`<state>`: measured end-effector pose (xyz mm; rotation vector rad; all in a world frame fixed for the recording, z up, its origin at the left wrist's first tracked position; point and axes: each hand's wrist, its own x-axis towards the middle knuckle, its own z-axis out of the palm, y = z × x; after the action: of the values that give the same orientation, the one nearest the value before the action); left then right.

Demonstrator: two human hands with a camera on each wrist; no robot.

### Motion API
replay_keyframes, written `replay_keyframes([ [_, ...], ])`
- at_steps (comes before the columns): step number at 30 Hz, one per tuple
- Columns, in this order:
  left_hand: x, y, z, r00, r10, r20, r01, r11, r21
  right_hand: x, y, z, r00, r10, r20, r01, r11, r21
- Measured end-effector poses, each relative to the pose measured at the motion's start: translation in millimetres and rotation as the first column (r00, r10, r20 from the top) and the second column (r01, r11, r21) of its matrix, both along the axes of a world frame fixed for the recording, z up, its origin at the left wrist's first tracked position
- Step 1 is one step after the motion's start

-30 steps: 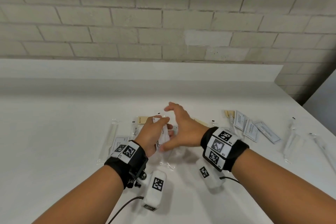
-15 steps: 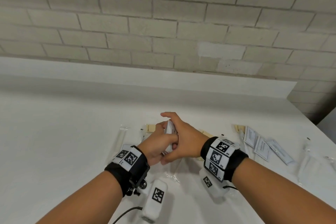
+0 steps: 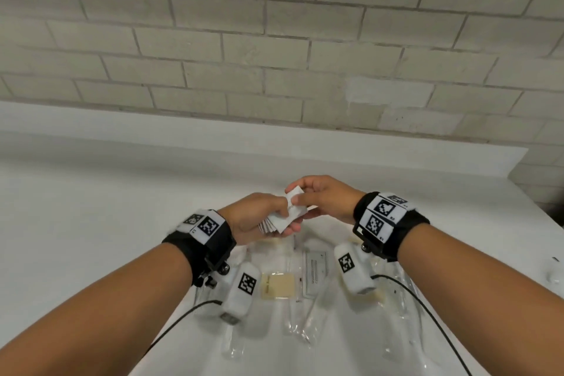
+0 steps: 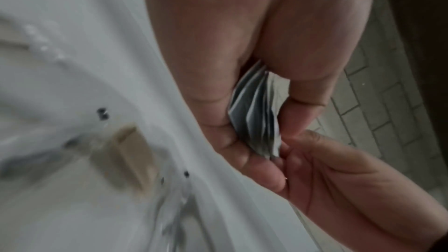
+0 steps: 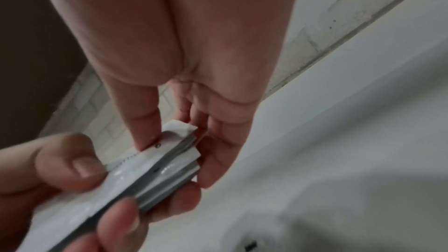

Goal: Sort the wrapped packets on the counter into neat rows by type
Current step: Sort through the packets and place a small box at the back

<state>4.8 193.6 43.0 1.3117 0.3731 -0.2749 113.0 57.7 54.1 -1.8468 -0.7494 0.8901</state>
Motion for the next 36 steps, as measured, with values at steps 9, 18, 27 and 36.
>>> replay_keyframes([
  [9, 92, 78, -26, 0.949, 0.315, -0.026, -0.308, 0.939, 0.154, 92, 79, -13, 0.956, -0.244, -0.165, 0.222, 0.965, -0.142],
  [18, 183, 139, -69, 0.911, 0.410, -0.034, -0.292, 0.703, 0.649, 171, 154, -54, 0.960, -0.266, 0.092, 0.281, 0.913, -0.294],
  [27, 202, 147, -81, 0.914, 0.404, 0.037, -0.256, 0.504, 0.824, 184, 170, -74, 0.855, -0.344, 0.387, 0.465, 0.840, -0.280],
  [36, 184, 161, -87, 0.925, 0.365, 0.102, -0.295, 0.524, 0.799, 175, 149, -67, 0.893, -0.189, 0.409, 0.330, 0.892, -0.309],
])
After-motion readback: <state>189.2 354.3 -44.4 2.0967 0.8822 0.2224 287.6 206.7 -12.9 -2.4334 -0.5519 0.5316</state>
